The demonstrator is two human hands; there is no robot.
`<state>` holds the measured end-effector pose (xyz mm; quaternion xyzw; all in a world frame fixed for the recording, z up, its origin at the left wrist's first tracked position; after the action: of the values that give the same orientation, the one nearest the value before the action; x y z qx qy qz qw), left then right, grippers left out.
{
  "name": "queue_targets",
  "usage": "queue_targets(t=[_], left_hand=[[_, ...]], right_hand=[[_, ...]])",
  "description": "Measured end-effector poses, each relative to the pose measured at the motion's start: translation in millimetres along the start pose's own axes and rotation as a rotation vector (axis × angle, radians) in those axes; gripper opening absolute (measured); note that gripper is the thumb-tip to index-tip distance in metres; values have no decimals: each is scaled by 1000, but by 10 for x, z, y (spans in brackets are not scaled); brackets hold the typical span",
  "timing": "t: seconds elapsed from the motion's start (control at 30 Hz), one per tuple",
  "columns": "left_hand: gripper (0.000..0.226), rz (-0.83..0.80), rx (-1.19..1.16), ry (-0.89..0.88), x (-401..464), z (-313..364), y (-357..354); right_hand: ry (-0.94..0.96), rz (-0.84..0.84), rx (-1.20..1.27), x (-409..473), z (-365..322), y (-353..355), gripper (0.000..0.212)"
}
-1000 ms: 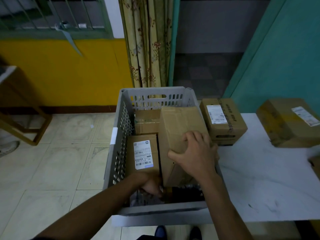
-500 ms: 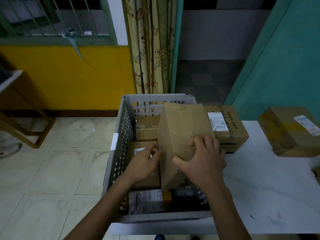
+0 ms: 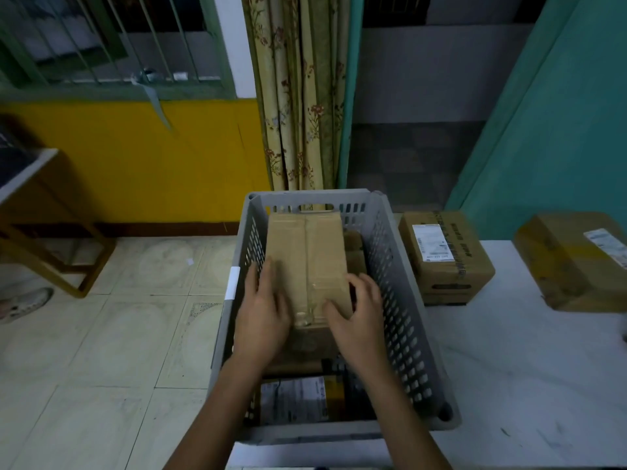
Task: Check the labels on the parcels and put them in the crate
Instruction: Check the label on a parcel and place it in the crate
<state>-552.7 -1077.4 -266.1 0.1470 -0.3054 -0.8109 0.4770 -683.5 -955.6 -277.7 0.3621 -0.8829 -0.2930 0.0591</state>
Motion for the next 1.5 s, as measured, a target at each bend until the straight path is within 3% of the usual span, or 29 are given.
queue_targets(t=[0.1,0.2,0.3,0.33,0.4,0.5,0.6,0.7,0.8,0.87,0.93,1.0,1.07,1.1,1.17,1.23,1.5], left_hand=[[44,59,266,-268,-38,34,-17],[72,-132,317,-152,-106,96,-100],[90,-173,264,-117,-120,192,-128],[92,-164,218,-126,-122,231,-124],[98,-155,62,-113,-77,210,-130],[104,-238,-252,-7,-8,31,-244],[73,-299,-526,75,43,-88,-367],[57,-220,-650,88,27,-117,-347],[59,6,-471,45,15,-139,-201],[62,107,-90,-125,39,-78,-121],[63,16,265,-282,87,-84,-217],[77,-153,457,-284,143,-181,-345],[94,-254,648,-274,173,-301,-426],[102,-248,709,-285,201,-329,-462],[114,-280,726,-249,272,-335,-434],[122,-313,699,-210,365,-297,-387],[138,-412,716,-143,814,-301,-331]], right_hand=[[-229,-164,257,24,254,-173,72],[-212,-259,278,55,239,-234,64],[-135,-189,196,146,108,-137,53],[-110,-149,172,164,64,-84,52],[-31,-57,50,201,-22,38,67],[101,-36,-361,221,-243,109,84],[238,-26,-545,249,-380,-17,70],[335,-30,-576,299,-382,-178,76],[392,-86,-529,322,-449,-315,63],[419,-255,-393,311,-431,-482,49],[412,-228,-200,275,-355,-483,44],[384,45,-84,329,-213,-259,41],[320,207,-191,423,-75,-61,38],[221,149,-237,496,29,-14,46],[30,-140,-199,616,229,-132,68],[-24,-310,-138,649,295,-296,72],[-37,-327,-126,922,155,-409,65]])
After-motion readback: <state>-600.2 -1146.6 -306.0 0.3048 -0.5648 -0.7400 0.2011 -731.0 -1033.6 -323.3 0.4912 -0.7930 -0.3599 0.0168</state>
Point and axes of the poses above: each hand's wrist, its own x-axis towards the middle knuckle, its own y-axis out of the back of the hand, z = x × y, the point moved 5 cm from there along x, towards the middle knuckle, and after that the axes turned 7 degrees about -x, right-handed, at the moved point
